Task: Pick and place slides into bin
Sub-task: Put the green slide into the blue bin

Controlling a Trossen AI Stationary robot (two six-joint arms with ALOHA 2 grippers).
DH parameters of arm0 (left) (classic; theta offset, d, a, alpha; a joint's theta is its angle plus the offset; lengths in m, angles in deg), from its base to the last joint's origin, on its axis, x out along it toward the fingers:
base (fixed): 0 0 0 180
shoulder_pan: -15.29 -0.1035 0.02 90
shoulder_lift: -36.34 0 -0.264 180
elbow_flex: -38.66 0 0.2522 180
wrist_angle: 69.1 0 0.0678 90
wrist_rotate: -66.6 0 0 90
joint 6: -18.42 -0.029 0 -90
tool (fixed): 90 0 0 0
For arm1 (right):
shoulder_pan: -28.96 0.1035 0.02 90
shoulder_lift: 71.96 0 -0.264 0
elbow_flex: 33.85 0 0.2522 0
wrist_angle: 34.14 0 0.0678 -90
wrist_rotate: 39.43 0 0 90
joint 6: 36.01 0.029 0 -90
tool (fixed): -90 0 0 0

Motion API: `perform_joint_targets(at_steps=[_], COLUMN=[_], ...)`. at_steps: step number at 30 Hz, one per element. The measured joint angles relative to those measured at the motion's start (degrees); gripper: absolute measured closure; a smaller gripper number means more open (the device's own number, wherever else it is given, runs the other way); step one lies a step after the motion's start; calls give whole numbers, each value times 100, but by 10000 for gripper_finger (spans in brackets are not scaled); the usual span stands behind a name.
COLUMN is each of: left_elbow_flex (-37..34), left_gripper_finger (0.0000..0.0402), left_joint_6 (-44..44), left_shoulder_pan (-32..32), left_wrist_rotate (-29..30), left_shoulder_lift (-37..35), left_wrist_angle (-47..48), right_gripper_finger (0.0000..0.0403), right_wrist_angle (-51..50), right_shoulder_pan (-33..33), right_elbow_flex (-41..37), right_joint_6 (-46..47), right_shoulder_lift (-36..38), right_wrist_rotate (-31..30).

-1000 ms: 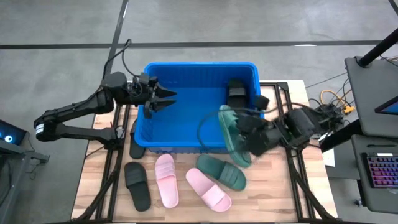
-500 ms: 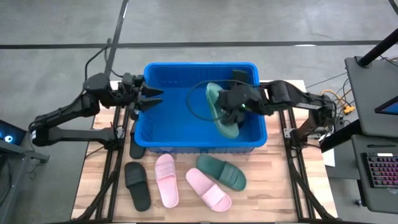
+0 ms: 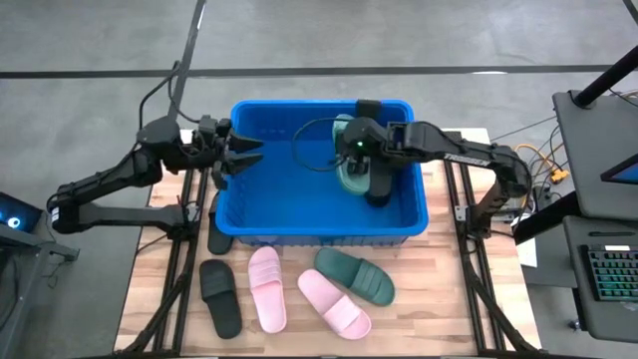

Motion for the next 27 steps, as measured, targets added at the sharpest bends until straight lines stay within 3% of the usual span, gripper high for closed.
perform_joint_targets(at_steps=[12,27], left_elbow_flex=[0,2], left_gripper_finger=[205,205], left_joint_6=[0,-2], left_shoulder_pan=[0,0], left_wrist_rotate=[2,256], left_shoulder_lift=[415,430], left_wrist_angle=[-53,-334], right_gripper_finger=[392,391], right_wrist_angle=[1748,2459], right_shoulder_pan=[-382,-656], right_elbow_flex=[-1524,-1695], right_joint_6=[-1218,-1810], right_shoulder_lift=[-114,-1234], right_wrist_rotate=[-58,-314])
